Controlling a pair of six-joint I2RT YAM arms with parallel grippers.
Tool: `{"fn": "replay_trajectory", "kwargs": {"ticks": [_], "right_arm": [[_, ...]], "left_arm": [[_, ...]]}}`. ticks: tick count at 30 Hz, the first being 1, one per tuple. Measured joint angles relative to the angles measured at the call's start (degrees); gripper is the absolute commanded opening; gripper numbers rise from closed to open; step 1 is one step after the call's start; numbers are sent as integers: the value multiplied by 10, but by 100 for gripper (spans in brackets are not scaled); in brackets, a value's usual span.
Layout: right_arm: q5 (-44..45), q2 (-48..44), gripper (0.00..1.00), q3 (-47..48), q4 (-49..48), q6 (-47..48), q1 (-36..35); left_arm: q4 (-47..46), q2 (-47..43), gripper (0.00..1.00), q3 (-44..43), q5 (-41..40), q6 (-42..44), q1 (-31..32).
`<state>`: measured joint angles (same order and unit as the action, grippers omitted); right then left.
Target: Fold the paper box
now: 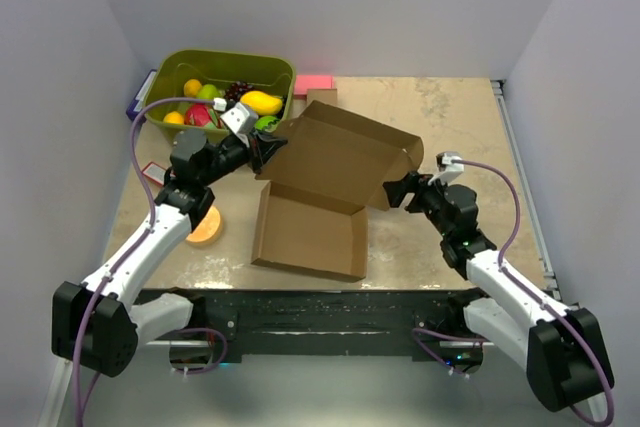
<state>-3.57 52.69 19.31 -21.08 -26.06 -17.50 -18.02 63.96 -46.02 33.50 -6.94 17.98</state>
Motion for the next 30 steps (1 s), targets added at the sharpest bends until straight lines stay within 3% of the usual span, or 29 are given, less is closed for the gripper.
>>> {"fn": "replay_trajectory", "kwargs": {"ticks": [2, 10, 12, 13, 14, 17, 18, 21, 26, 30], "right_arm": [[-18, 11, 72, -9, -41, 4, 0], [-48, 32, 18, -22, -133, 21, 4], [-45, 32, 9, -30, -146, 23, 4], [-44, 32, 0, -34, -148, 23, 4], [-40, 32, 0, -38, -150, 24, 4], [-35, 26, 0, -46, -161, 21, 2], [-33, 20, 0, -49, -162, 21, 2], [-16, -7, 0, -59, -162, 23, 2], [25, -62, 0, -80, -149, 31, 2], [52, -89, 0, -83, -126, 37, 2]], "left_arm": [[-8, 2, 0, 0, 8, -2, 0], [-40, 21, 0, 9, 25, -17, -7], [-41, 23, 0, 9, 20, -16, -7], [-40, 23, 0, 9, 15, -15, -7], [-39, 23, 0, 9, 10, -15, -7], [-38, 25, 18, 9, -4, -14, -7], [-37, 27, 37, 9, -8, -13, -7], [-32, 37, 70, 9, -26, -10, -7], [-4, 38, 84, 9, -94, -4, -7], [40, -3, 96, 34, -212, -9, -7]]}}
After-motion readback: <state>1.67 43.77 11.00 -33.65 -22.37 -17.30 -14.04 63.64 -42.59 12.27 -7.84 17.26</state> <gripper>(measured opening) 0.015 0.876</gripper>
